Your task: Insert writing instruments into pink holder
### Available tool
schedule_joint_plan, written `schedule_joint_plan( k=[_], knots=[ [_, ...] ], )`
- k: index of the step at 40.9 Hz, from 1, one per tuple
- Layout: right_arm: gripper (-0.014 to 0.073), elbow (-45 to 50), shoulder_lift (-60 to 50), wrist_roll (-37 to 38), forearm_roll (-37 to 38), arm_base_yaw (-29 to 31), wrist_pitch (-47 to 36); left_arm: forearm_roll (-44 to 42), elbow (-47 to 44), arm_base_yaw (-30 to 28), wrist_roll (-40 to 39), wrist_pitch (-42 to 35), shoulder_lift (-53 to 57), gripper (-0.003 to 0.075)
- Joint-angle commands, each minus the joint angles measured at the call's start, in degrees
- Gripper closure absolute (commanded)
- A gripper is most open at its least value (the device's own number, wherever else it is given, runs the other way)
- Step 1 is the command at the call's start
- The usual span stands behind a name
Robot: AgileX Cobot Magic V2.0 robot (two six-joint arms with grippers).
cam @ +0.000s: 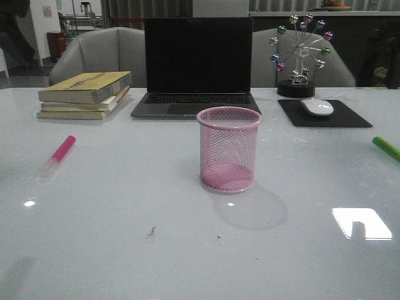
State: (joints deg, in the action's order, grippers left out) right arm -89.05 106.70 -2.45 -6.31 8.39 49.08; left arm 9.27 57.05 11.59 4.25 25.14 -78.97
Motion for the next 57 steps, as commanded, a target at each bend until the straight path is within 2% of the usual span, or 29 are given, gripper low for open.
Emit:
schedule_joint_plan(
  k=[1, 12, 25, 36, 46, 57],
  knots=[
    [0.0041, -2.0, -1.4, -1.1, 0.3, 0.3, -2.6, 0.6, 2.0, 0.0, -0.1, -4.1, 1.6, 0.0294],
    [0.0041, -2.0, 2.7, -1.1, 0.4, 0.3, -4.1, 0.6, 2.0, 0.0, -0.1, -3.6, 1.6, 0.0294],
    [0.0041, -2.0, 4.9, -1.1, 0.8, 0.3, -11.4, 0.6, 2.0, 0.0, -0.1, -3.6, 1.6, 0.0294],
    [0.0043, -2.0, 6.7, -1.1, 0.8, 0.3, -7.2, 0.6, 2.1, -0.3, -0.1, -7.3, -2.0, 0.0294],
    [0.0043, -2.0, 6.7, -1.1, 0.8, 0.3, -6.5, 3.3, 6.2, -3.8, -0.1, -5.6, -9.8, 0.0295],
    [0.0043, -2.0, 6.7, -1.1, 0.7, 0.2, -6.4, 3.6, 13.1, -3.7, -0.1, -2.8, -15.9, 0.0297]
  ],
)
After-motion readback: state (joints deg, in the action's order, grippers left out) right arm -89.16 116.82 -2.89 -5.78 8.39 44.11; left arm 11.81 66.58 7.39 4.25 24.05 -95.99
